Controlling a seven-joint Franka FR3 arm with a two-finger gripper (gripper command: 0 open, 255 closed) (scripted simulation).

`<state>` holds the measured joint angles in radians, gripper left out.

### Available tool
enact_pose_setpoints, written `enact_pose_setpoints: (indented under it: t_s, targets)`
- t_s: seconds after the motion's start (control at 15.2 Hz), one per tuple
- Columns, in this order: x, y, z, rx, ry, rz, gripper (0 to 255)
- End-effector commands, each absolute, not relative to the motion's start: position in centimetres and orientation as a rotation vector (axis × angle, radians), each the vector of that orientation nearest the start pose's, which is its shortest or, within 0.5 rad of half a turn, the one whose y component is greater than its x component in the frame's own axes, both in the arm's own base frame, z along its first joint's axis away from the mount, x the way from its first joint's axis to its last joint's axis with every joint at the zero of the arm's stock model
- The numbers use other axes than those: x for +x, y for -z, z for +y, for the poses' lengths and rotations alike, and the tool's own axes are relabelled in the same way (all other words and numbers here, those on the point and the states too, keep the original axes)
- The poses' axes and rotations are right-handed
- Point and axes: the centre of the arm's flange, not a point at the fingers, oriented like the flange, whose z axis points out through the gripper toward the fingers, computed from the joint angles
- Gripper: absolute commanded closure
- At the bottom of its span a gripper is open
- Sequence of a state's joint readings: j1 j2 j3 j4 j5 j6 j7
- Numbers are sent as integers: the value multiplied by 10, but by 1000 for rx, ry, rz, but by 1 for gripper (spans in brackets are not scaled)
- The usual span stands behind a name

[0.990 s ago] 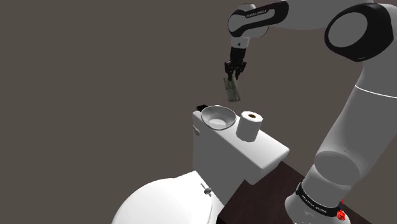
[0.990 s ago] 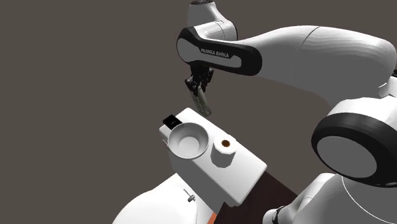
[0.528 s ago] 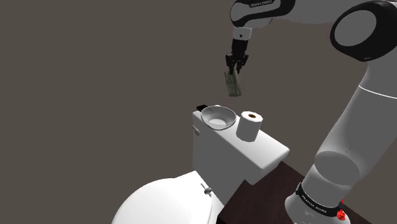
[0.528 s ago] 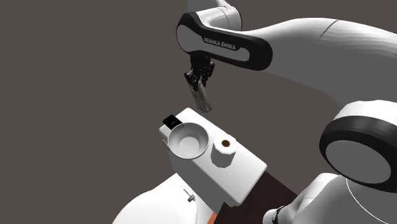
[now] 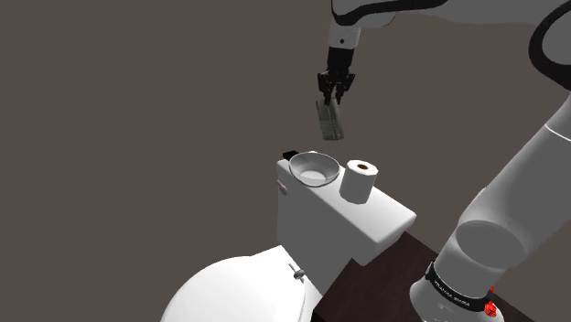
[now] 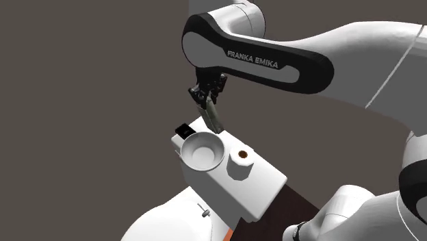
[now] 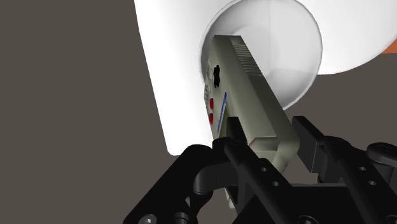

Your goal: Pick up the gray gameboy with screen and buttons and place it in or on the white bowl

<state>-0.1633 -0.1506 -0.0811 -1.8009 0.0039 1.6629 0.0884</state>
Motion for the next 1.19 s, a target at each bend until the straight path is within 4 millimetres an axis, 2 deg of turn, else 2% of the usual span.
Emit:
enact_pose_setpoints:
  t_s: [0.0,0.26,1.12]
  targets:
    - [489,-615,-102,-3084,22,519,255]
    - [474,-631,-54,-3084,22,519,255]
    - [474,-562,-54,-3084,22,519,255]
